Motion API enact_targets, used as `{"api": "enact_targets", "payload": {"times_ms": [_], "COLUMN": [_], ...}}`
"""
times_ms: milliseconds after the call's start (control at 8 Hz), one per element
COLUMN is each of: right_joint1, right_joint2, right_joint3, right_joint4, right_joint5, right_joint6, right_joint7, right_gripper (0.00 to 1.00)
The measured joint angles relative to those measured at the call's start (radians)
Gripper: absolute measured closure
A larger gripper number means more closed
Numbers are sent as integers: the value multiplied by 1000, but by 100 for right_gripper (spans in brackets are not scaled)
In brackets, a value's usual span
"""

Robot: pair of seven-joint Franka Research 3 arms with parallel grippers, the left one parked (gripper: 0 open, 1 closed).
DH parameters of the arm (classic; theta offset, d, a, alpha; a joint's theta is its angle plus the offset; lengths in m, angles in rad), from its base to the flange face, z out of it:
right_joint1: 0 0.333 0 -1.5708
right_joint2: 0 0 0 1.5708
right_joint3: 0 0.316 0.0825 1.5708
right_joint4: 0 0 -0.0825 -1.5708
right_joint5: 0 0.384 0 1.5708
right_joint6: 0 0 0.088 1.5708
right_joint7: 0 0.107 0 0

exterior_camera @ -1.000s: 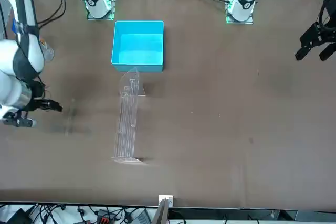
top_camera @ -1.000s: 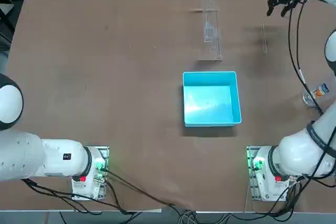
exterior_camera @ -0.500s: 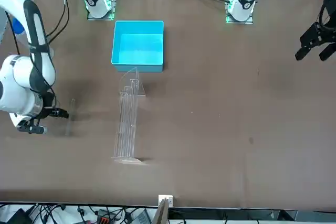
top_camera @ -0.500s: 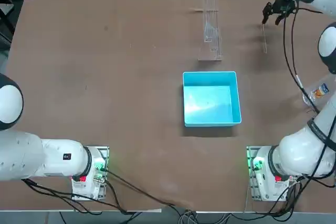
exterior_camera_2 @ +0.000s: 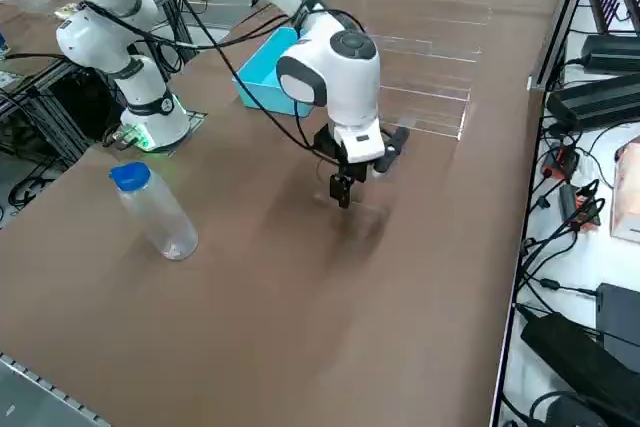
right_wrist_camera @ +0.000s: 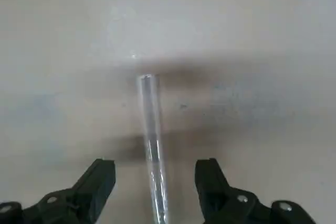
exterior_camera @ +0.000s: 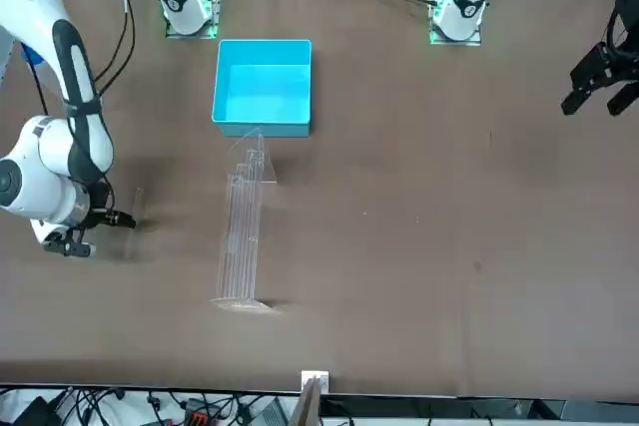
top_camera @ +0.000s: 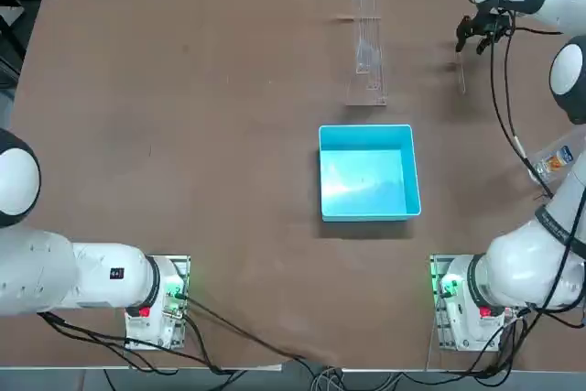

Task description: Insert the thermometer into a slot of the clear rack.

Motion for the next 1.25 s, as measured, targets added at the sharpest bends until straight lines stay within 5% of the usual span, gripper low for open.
{"api": "enact_targets", "payload": {"times_ms": [1250], "right_joint1": [1], "right_joint2": [79], "right_joint3": [13], "right_joint4": [0], "right_joint5": [9], "right_joint6": [104], "right_joint7": [22], "right_gripper": [24]}}
